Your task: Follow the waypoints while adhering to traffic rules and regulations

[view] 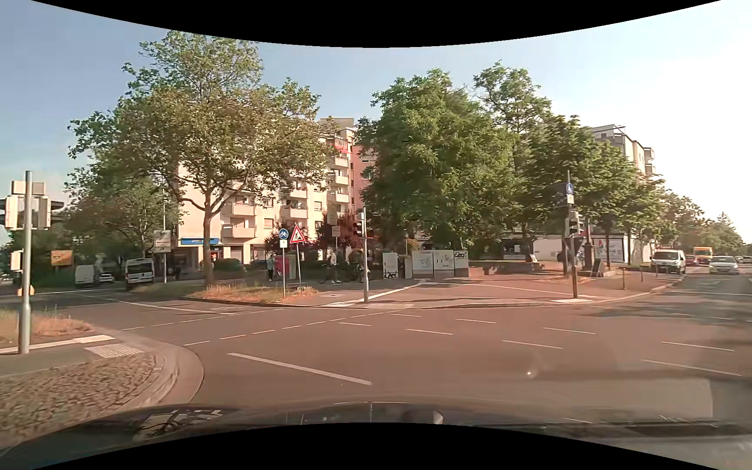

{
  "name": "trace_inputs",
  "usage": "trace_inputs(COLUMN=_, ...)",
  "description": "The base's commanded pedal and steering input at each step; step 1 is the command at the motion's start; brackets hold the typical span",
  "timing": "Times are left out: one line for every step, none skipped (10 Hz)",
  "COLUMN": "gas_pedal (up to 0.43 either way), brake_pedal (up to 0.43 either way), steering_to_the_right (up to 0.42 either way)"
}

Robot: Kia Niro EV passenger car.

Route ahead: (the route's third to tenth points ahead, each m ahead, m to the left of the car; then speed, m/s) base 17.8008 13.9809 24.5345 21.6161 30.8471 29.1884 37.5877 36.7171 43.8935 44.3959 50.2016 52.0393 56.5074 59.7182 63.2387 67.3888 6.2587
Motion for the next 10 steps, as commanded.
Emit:
trace_inputs(gas_pedal=0.098, brake_pedal=0.000, steering_to_the_right=-0.241)
trace_inputs(gas_pedal=0.098, brake_pedal=0.000, steering_to_the_right=-0.255)
trace_inputs(gas_pedal=0.098, brake_pedal=0.000, steering_to_the_right=-0.266)
trace_inputs(gas_pedal=0.098, brake_pedal=0.000, steering_to_the_right=-0.274)
trace_inputs(gas_pedal=0.098, brake_pedal=0.000, steering_to_the_right=-0.282)
trace_inputs(gas_pedal=0.098, brake_pedal=0.000, steering_to_the_right=-0.289)
trace_inputs(gas_pedal=0.098, brake_pedal=0.000, steering_to_the_right=-0.293)
trace_inputs(gas_pedal=0.098, brake_pedal=0.000, steering_to_the_right=-0.294)
trace_inputs(gas_pedal=0.098, brake_pedal=0.000, steering_to_the_right=-0.294)
trace_inputs(gas_pedal=0.098, brake_pedal=0.000, steering_to_the_right=-0.293)
